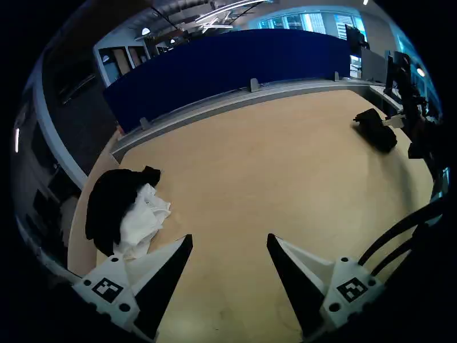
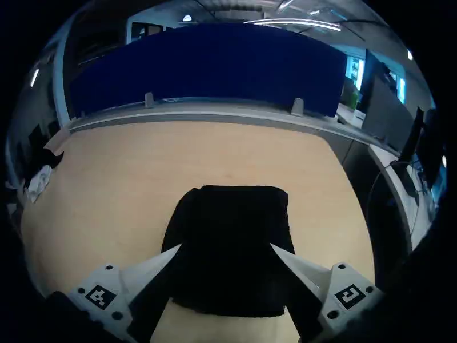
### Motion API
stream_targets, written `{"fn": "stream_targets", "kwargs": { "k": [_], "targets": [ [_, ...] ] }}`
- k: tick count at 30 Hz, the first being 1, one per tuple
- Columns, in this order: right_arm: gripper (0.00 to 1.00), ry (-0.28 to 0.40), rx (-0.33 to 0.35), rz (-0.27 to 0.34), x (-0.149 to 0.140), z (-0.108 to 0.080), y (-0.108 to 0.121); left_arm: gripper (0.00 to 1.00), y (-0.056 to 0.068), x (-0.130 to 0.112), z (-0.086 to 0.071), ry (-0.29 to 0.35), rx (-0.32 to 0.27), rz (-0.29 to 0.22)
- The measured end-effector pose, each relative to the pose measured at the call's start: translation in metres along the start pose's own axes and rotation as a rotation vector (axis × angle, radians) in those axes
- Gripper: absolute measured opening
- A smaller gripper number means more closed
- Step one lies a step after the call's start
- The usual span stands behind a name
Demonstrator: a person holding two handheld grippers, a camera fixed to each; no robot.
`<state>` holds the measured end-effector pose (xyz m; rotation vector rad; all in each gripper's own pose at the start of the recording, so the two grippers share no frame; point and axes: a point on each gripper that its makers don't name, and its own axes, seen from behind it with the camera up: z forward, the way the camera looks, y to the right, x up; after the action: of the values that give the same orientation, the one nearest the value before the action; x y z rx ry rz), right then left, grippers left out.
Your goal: Fold towel
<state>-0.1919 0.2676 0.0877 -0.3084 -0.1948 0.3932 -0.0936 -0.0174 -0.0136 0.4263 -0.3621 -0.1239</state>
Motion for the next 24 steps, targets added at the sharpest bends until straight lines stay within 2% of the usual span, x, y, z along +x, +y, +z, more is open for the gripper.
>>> {"fn": "stream_targets", "kwargs": {
  "k": [8,15,18,24],
  "targets": [
    [1.0,-0.03,0.0,0.001,-0.024,0.0,-0.007,0.97,-0.002,0.001,-0.004,0.007,0.002,-0.001],
    [1.0,-0.067,-0.011,-0.017,-0.048,0.001,-0.004,0.97,-0.007,-0.001,-0.009,0.009,0.012,-0.003],
    [1.0,-0.065,-0.01,-0.008,-0.048,0.001,-0.003,0.97,-0.01,-0.002,-0.01,0.01,0.016,-0.003],
    [1.0,-0.012,-0.007,0.022,-0.027,-0.008,-0.008,0.97,-0.013,-0.002,-0.012,0.019,0.018,-0.009]
  ]
}}
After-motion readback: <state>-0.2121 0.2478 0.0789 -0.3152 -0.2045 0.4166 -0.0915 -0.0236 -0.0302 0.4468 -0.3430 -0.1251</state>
